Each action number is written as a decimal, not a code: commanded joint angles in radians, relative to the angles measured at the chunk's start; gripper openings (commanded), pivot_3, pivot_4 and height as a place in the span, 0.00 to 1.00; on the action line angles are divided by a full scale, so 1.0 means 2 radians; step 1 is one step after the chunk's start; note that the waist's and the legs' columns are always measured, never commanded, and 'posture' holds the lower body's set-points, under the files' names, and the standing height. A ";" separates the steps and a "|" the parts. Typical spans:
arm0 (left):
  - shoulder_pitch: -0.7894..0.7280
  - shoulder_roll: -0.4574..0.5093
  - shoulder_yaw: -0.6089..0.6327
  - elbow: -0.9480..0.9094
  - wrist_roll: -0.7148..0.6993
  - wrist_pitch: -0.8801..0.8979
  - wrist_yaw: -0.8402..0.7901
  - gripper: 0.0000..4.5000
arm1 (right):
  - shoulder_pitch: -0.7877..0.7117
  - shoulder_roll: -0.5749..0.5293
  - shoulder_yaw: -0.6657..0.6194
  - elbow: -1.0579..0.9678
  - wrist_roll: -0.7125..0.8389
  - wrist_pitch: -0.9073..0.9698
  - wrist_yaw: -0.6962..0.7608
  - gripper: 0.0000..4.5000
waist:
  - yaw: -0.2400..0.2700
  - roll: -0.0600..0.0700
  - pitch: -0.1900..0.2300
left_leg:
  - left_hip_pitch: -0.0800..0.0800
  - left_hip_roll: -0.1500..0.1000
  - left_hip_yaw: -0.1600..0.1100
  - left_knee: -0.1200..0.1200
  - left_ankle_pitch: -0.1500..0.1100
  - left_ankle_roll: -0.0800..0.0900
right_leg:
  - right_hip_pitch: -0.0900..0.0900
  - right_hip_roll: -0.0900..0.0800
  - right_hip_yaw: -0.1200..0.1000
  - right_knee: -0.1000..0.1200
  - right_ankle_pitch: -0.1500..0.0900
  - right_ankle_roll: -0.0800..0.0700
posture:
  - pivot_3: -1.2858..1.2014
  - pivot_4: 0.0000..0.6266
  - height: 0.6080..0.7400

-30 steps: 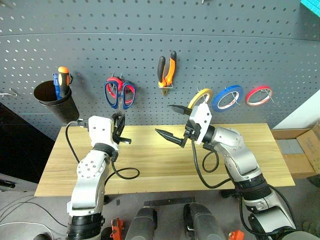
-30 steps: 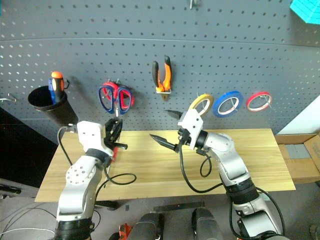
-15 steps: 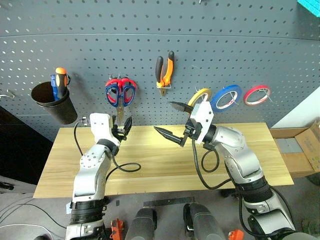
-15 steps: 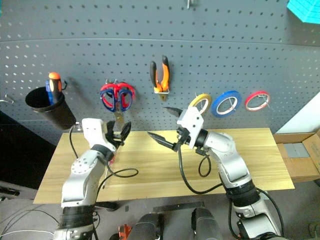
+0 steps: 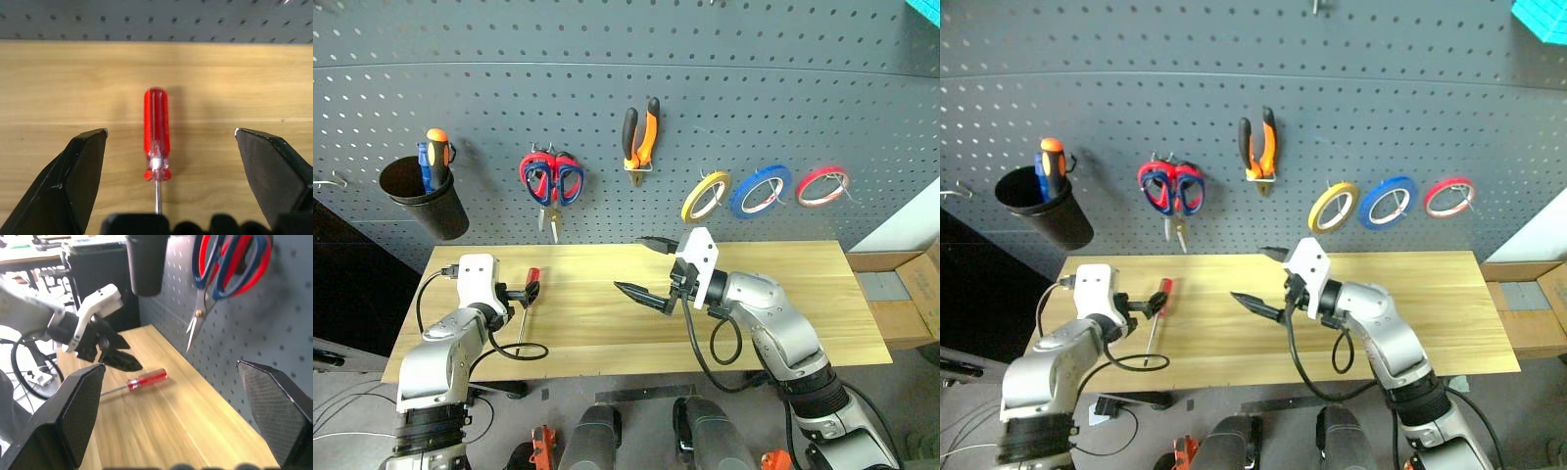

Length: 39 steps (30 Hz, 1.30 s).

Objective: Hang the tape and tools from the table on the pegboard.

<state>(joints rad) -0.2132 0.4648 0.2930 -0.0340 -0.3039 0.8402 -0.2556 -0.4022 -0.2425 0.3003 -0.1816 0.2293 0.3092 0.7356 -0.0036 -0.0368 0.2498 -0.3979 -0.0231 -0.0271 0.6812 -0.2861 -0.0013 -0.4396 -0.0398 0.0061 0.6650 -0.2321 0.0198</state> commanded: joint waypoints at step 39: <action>-0.157 0.017 -0.069 0.276 0.065 0.007 -0.015 0.92 | 0.012 -0.026 0.053 -0.022 -0.081 0.026 -0.003 1.00 | -0.010 0.000 0.015 | -0.001 0.000 0.000 -0.001 0.000 0.000 | -0.001 -0.001 0.000 -0.001 0.000 0.000 | 0.51 0.52 1.00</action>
<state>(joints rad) -0.5368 0.5013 0.1611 0.5110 -0.1771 0.8476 -0.2765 -0.3748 -0.3003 0.4161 -0.1777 0.0598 0.3598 0.7332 -0.0241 -0.0367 0.2790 -0.3996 -0.0230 -0.0280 0.6798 -0.2862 -0.0015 -0.4407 -0.0408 0.0052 0.6630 -0.2323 0.0198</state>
